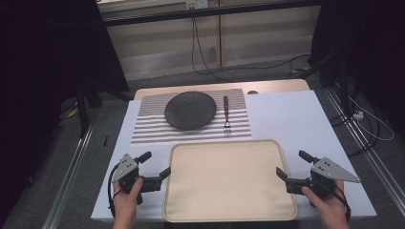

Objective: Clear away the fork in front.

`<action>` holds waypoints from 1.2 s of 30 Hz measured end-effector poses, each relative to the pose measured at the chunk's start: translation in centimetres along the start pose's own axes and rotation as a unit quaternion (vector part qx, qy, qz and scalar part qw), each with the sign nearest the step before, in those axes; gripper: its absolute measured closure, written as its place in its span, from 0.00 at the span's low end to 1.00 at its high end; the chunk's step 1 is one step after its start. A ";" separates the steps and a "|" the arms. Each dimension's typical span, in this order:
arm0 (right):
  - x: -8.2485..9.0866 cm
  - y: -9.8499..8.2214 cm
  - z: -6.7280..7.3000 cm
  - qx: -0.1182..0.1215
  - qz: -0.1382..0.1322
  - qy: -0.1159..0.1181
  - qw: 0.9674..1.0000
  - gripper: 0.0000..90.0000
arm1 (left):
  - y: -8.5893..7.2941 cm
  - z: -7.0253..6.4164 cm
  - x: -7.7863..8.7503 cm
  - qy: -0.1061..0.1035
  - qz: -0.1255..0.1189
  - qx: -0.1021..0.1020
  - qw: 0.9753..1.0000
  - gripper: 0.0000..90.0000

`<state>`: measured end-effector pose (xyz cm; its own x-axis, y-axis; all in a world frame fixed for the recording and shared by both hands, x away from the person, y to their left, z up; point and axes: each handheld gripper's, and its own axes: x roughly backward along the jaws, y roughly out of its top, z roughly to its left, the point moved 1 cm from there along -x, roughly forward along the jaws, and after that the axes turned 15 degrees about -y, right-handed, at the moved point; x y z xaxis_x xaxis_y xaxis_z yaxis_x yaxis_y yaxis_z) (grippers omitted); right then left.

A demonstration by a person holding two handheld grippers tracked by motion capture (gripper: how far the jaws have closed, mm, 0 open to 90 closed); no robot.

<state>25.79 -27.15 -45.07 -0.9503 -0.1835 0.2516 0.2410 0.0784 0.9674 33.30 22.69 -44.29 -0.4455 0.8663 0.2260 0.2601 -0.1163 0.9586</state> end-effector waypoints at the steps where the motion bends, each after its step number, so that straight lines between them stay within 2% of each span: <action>1: 0.0 0.0 0.0 0.003 -0.001 0.000 1.000 0.02 | 0.0 0.0 0.0 0.000 -0.001 0.002 1.000 0.03; 6: -0.2 0.2 0.2 0.007 0.000 0.001 1.000 0.02 | 0.0 -0.1 0.0 -0.002 0.003 -0.001 1.000 0.03; 12: -0.6 0.8 0.2 0.004 0.000 -0.009 1.000 0.02 | 0.0 -0.2 0.1 -0.005 0.002 -0.004 1.000 0.03; 18: -1.6 1.9 0.7 0.020 0.000 -0.008 1.000 0.02 | 0.0 -0.3 0.3 -0.005 -0.002 -0.003 1.000 0.03; 20: -2.1 2.3 0.9 0.026 0.000 -0.007 1.000 0.02 | 0.0 -0.3 0.2 -0.007 0.001 -0.004 1.000 0.03; 22: -2.8 2.7 1.1 0.015 0.001 -0.006 1.000 0.02 | 0.0 -0.3 0.2 -0.009 0.002 -0.003 1.000 0.03; 26: -4.7 3.7 2.2 0.028 0.003 -0.002 1.000 0.03 | 0.0 -0.4 0.3 -0.007 -0.002 -0.002 1.000 0.03; 29: -5.4 4.1 2.7 0.038 0.004 0.001 0.999 0.03 | 0.0 -0.5 0.1 -0.014 0.001 -0.005 1.000 0.03; 36: -7.7 5.3 4.1 0.048 0.010 0.008 0.999 0.03 | 0.0 -0.4 0.3 -0.012 0.000 -0.004 1.000 0.03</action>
<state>33.55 -21.35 -42.00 -0.9418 -0.1968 0.2726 0.2396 0.1761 0.9548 32.87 22.72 -44.13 -0.4254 0.8776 0.2212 0.2522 -0.1198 0.9602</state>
